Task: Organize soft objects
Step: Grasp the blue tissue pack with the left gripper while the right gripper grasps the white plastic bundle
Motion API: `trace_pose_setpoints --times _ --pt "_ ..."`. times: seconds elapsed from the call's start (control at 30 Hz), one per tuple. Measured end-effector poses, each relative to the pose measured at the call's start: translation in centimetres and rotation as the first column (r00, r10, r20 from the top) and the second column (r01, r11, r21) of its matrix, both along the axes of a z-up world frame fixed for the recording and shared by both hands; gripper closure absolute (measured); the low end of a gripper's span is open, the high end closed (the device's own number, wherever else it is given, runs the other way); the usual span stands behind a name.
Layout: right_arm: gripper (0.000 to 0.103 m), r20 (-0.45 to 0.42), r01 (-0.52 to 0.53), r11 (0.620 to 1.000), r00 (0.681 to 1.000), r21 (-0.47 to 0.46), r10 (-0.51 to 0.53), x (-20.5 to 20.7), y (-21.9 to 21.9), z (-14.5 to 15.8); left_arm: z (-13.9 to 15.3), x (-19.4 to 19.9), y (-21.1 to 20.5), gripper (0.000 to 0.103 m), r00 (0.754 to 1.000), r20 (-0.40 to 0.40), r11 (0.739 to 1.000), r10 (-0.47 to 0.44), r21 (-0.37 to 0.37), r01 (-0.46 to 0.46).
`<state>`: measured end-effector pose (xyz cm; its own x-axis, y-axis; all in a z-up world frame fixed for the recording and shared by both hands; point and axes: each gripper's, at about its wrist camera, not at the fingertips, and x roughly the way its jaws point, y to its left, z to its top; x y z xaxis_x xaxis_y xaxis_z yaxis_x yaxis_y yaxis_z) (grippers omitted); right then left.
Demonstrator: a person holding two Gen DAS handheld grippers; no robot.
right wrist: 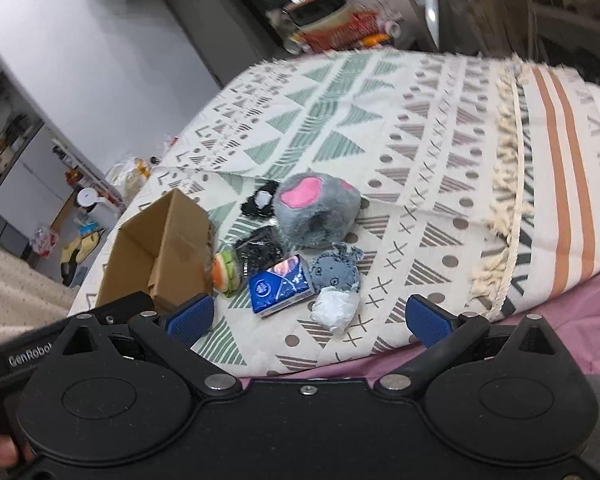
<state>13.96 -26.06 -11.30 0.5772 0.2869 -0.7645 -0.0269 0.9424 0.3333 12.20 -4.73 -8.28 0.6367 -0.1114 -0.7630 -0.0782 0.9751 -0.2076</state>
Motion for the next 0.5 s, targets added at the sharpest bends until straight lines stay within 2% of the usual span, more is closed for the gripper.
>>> trace_pose_setpoints --times 0.07,0.2,0.37,0.5 --pt "0.000 -0.015 0.005 1.000 1.000 0.005 -0.005 0.6 0.1 -0.5 -0.8 0.7 -0.1 0.015 1.000 -0.018 1.000 0.015 -0.012 -0.015" --pt "0.000 -0.059 0.047 0.998 0.997 0.050 -0.044 2.3 0.1 -1.9 -2.8 2.4 0.0 0.027 0.995 -0.083 0.998 0.051 -0.037 -0.054" --pt "0.000 -0.107 0.074 0.994 0.992 0.081 -0.065 3.8 0.0 -4.1 -4.5 3.8 0.2 0.032 0.989 -0.123 0.995 0.080 -0.057 -0.087" --pt "0.003 -0.163 0.126 0.981 0.981 0.147 -0.101 4.7 -0.6 -6.3 -6.1 4.9 0.0 0.040 0.984 -0.156 0.993 0.089 -0.059 -0.099"
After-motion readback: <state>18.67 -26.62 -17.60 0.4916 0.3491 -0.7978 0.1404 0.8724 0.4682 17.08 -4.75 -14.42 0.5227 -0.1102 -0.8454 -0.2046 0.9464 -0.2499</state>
